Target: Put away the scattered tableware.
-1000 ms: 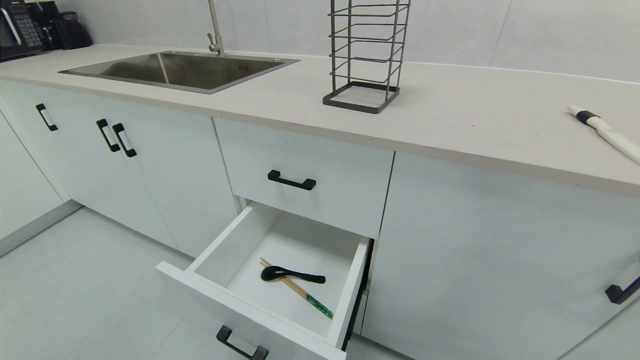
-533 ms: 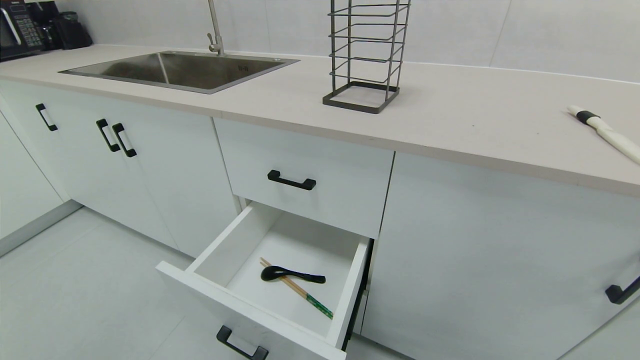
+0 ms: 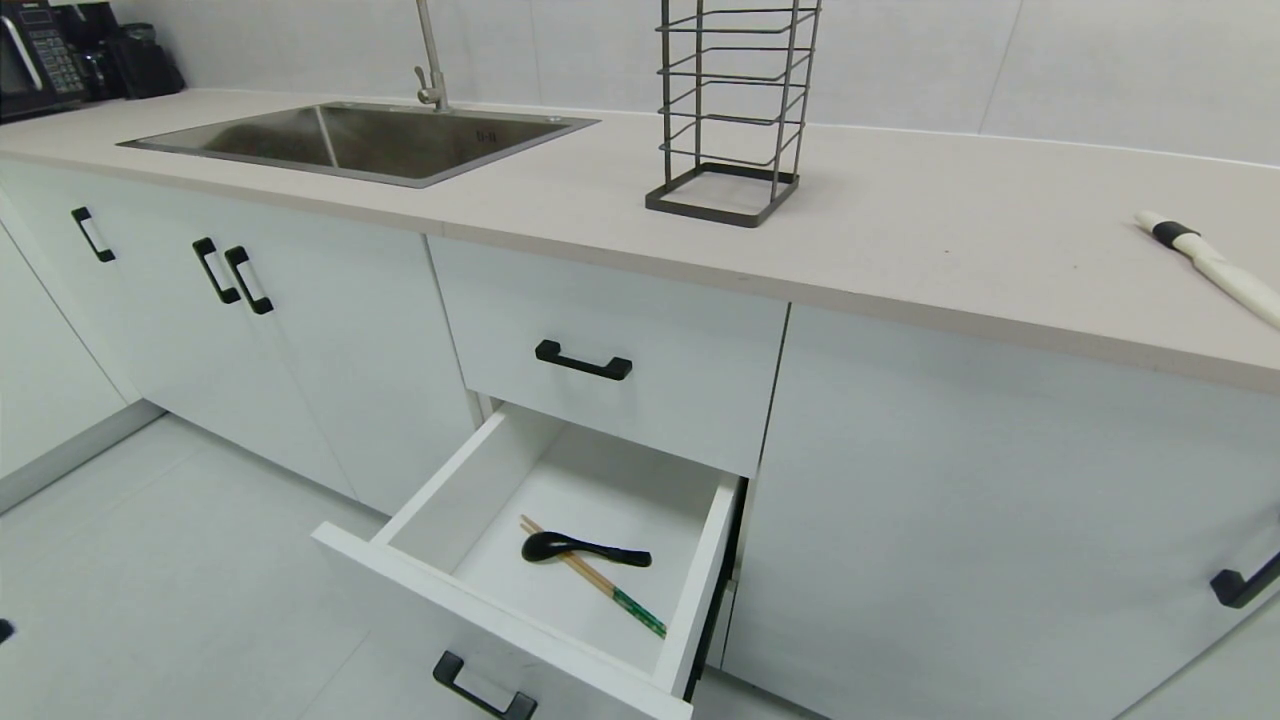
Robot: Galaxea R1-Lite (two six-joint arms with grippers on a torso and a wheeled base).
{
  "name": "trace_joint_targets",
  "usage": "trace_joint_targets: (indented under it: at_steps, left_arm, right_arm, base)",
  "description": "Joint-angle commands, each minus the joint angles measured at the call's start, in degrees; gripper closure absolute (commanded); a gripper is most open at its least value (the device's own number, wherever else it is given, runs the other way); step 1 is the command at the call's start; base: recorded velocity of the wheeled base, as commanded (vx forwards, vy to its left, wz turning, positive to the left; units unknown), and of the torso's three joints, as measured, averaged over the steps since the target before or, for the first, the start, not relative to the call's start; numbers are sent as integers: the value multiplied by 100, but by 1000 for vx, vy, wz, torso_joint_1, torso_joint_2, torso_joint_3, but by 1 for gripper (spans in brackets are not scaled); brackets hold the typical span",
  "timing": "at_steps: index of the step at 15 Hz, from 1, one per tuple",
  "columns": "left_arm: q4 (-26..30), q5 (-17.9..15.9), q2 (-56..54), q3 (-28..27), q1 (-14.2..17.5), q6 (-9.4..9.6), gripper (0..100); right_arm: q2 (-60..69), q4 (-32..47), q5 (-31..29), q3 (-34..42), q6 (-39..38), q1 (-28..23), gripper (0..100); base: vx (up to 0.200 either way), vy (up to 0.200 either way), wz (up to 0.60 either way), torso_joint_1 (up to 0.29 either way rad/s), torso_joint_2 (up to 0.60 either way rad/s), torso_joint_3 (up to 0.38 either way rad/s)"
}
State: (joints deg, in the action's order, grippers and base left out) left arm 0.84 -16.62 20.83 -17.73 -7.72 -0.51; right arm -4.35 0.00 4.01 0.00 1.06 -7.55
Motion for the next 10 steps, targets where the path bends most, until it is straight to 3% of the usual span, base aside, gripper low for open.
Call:
trace_joint_targets:
  at_steps: [1, 3, 4, 6, 8, 10]
  left_arm:
    - [127, -597, 1415, -73, -248, 394, 0]
    - [127, -668, 1801, -73, -265, 807, 0]
    - [162, -676, 2153, -12, -353, 1123, 0]
    - [100, -668, 2926, 366, -520, 1159, 0]
    - [-49, -668, 3463, 481, -494, 1159, 0]
    - [-532, -668, 4025, 472, -485, 1150, 0]
  right_arm:
    - [-31, 0, -6, 0, -18, -1, 0]
    - [-31, 0, -6, 0, -18, -1, 0]
    - [-31, 0, -6, 0, -18, -1, 0]
    - [-31, 0, -6, 0, -18, -1, 0]
    - [-31, 0, -14, 0, -18, -1, 0]
    - [-31, 0, -14, 0, -18, -1, 0]
  base:
    - [0, 0, 0, 0, 0, 0]
    - [0, 0, 0, 0, 0, 0]
    - [0, 0, 0, 0, 0, 0]
    - [0, 0, 0, 0, 0, 0]
    - [0, 0, 0, 0, 0, 0]
    - [0, 0, 0, 0, 0, 0]
